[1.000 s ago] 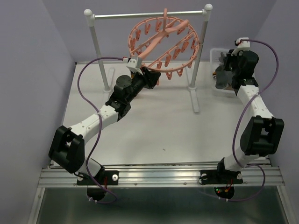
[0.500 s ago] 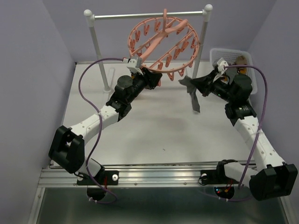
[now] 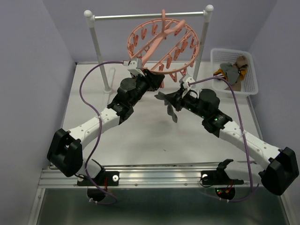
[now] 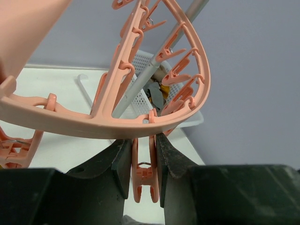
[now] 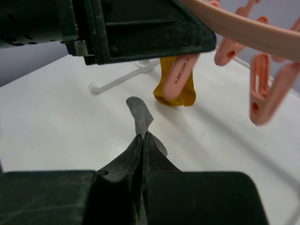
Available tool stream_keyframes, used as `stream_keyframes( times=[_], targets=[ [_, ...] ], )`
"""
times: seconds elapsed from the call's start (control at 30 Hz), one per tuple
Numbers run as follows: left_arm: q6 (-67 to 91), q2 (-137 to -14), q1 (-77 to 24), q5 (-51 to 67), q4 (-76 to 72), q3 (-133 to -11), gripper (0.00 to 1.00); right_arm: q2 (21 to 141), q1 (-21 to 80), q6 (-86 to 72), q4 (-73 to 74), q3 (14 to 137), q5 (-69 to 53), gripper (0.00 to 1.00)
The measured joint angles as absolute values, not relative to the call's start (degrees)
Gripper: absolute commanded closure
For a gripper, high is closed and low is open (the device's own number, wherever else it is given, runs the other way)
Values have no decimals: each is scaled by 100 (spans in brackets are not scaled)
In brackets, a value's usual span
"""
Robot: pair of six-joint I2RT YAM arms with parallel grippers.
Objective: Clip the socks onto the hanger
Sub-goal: Clamp the sock onto the hanger.
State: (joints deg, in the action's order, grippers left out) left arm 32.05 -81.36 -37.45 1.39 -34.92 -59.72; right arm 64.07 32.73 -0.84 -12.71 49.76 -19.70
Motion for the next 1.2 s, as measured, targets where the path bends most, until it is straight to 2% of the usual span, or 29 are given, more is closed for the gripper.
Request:
stream_keyframes(
  times=[0.2, 0.47, 0.7, 1.2],
  targets=[
    [3378, -8123, -3892, -303, -3315, -6020, 100, 6873, 4125, 565, -2268, 4624, 32, 99],
    [3559, -8125, -3938, -683, -3085, -6178, 100, 7089, 4244, 1076, -3087, 4399, 1109, 99],
    [3715, -8204, -3966, -982, -2873, -6337, 100, 7098, 4303, 1238, -3516, 4237, 1463, 99],
    [3806, -8451, -4014, -1225, -2783, -6530, 100, 7255, 4447, 1358, -3605, 4333, 1455, 99]
  ],
)
